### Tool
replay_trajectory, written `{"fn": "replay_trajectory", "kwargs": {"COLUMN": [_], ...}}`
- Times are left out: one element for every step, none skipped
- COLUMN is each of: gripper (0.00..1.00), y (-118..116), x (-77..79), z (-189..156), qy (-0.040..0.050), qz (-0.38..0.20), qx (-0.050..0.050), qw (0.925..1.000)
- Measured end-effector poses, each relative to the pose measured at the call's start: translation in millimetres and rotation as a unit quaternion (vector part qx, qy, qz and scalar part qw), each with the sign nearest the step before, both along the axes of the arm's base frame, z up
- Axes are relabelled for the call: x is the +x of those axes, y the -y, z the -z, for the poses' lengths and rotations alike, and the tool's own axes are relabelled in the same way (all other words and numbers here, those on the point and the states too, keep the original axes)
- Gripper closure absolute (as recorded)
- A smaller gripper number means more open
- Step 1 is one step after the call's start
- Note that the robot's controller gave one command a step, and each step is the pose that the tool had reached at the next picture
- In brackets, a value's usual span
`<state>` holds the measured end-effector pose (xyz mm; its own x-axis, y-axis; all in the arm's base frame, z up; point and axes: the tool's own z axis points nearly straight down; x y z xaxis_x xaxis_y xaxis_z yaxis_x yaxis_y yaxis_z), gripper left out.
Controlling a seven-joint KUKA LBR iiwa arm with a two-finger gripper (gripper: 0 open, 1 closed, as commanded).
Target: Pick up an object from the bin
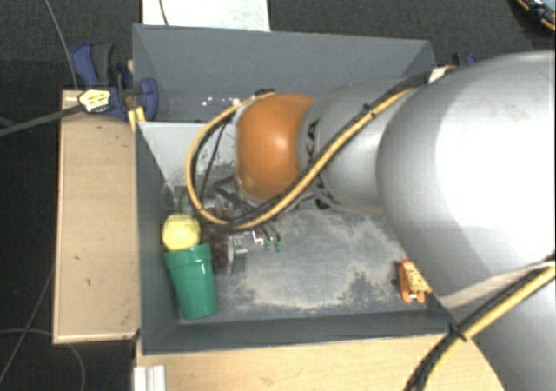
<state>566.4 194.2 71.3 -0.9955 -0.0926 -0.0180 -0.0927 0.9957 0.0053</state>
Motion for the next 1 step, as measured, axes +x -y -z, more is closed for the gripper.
{"fn": "replay_trajectory", "kwargs": {"gripper": [1.00], "y": [17.0], "x": [-22.9], "z": [-0.3], "qy": [-0.0024], "qz": [-0.033], "qx": [-0.001], "qw": [0.9995]}}
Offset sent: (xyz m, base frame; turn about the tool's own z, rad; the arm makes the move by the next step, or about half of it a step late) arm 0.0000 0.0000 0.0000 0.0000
